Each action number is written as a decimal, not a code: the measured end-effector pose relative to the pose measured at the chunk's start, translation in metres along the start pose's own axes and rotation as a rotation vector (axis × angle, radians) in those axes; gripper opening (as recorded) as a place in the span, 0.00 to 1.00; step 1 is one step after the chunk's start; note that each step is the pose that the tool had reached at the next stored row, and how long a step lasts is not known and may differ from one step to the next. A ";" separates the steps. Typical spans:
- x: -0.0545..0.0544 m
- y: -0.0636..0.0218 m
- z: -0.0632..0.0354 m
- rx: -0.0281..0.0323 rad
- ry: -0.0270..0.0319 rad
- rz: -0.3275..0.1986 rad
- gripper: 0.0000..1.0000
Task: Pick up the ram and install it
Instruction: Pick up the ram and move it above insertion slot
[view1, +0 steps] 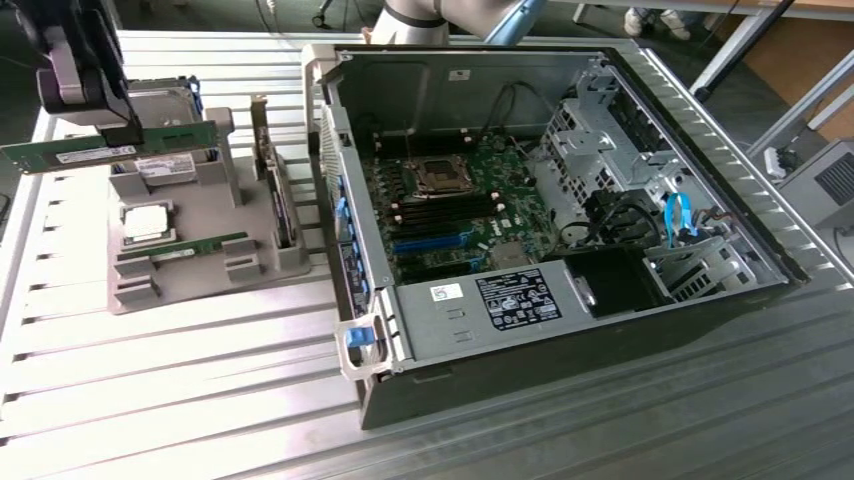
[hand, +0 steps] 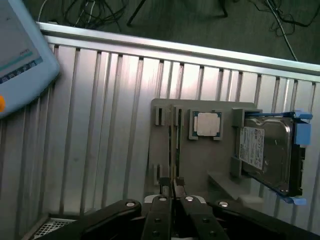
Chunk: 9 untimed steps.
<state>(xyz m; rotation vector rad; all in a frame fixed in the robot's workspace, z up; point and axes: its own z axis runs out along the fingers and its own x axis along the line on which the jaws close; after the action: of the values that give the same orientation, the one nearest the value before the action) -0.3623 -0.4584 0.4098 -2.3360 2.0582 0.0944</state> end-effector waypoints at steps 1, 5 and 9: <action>0.000 0.0000 0.0000 -0.0001 0.0000 0.000 0.11; 0.000 -0.0019 -0.0002 -0.0003 0.0009 0.000 0.11; 0.000 -0.0019 -0.0001 -0.0003 0.0010 0.000 0.11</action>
<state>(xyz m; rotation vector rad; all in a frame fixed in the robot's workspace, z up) -0.3604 -0.4584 0.4099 -2.3365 2.0589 0.0935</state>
